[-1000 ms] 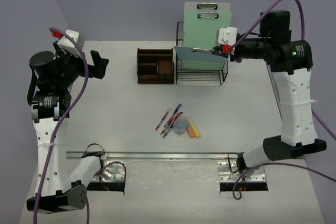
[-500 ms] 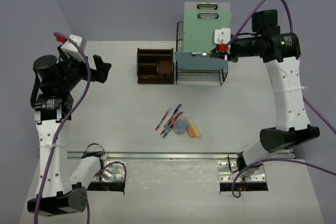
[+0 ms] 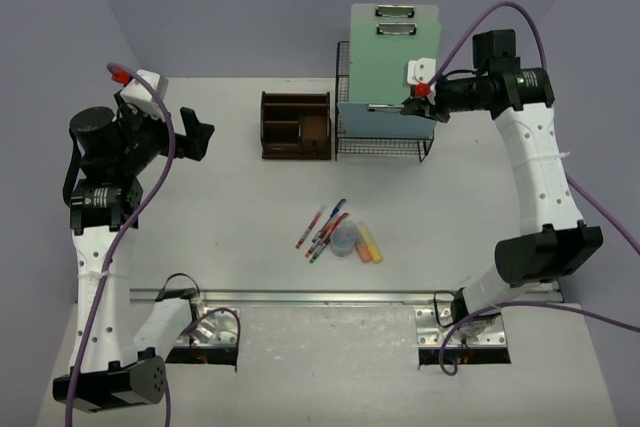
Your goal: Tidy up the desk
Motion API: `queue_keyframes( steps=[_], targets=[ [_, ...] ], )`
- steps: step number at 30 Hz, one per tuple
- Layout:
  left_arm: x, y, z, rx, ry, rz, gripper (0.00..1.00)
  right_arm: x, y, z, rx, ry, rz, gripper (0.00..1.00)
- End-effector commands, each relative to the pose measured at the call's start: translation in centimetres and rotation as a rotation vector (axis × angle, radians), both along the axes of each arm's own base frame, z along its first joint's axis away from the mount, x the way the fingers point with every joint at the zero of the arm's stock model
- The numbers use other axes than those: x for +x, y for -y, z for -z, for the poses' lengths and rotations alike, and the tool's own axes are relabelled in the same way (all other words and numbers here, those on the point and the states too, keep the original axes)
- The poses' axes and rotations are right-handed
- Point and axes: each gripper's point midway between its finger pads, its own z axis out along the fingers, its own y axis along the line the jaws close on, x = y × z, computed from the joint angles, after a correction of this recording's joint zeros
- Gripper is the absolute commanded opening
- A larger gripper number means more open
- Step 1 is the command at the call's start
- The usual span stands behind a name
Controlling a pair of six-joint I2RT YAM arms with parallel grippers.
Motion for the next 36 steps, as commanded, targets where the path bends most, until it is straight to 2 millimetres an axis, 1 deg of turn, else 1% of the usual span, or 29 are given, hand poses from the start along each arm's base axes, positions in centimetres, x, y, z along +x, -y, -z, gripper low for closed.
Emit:
queue_keyframes(
  steps=[1,5,7,9,11,12,15,18,21,23,25,29,31,33,34,36],
  targets=[
    [0.2,0.4,-1.0,-0.011,0.044,0.018,1.0,1.9,-0.6,-1.8,0.086,0.055,-0.007,0.0],
    [0.3,0.5,-0.7,-0.015,0.038,0.02,1.0,3.3,-0.1,-2.7,0.156,0.002,0.035,0.01],
    [0.3,0.5,-0.4,-0.016,0.032,0.022,1.0,4.1,0.2,-2.3,0.176,-0.013,0.059,0.05],
    [0.4,0.5,-0.2,-0.02,0.028,0.022,1.0,4.8,0.4,-1.8,0.186,-0.016,0.08,0.18],
    [0.4,0.5,-0.1,-0.023,0.023,0.023,1.0,5.8,0.6,-1.8,0.19,0.008,0.108,0.29],
    [0.4,0.5,0.0,-0.022,0.022,0.023,1.0,6.1,0.7,-1.4,0.199,-0.017,0.133,0.38],
    [0.4,0.5,0.2,-0.024,0.019,0.021,1.0,8.3,1.5,-1.3,0.204,0.001,0.224,0.51],
    [0.5,0.5,0.4,-0.025,0.016,0.021,1.0,9.6,2.0,-1.0,0.229,-0.006,0.294,0.62],
    [0.6,0.5,0.6,-0.031,0.011,0.02,1.0,11.0,2.4,-0.9,0.251,0.034,0.349,0.66],
    [0.7,0.5,0.9,-0.036,0.006,0.021,1.0,12.4,3.0,-1.3,0.275,0.091,0.399,0.69],
    [0.8,0.5,1.0,-0.038,0.003,0.018,1.0,13.4,3.2,-1.8,0.288,0.15,0.425,0.69],
    [0.9,0.4,1.4,-0.038,-0.005,0.014,1.0,15.5,3.8,-1.1,0.299,0.228,0.506,0.7],
    [1.0,0.3,1.7,-0.039,-0.012,0.01,1.0,16.8,3.8,-1.2,0.305,0.3,0.554,0.71],
    [1.1,0.3,1.8,-0.041,-0.013,0.008,1.0,17.5,3.8,-0.2,0.304,0.322,0.595,0.77],
    [1.1,0.3,2.1,-0.043,-0.018,0.009,1.0,18.0,3.9,0.0,0.303,0.34,0.624,0.8],
    [1.1,0.2,2.3,-0.043,-0.025,0.004,1.0,18.7,3.4,0.5,0.313,0.355,0.636,0.92]
  ],
)
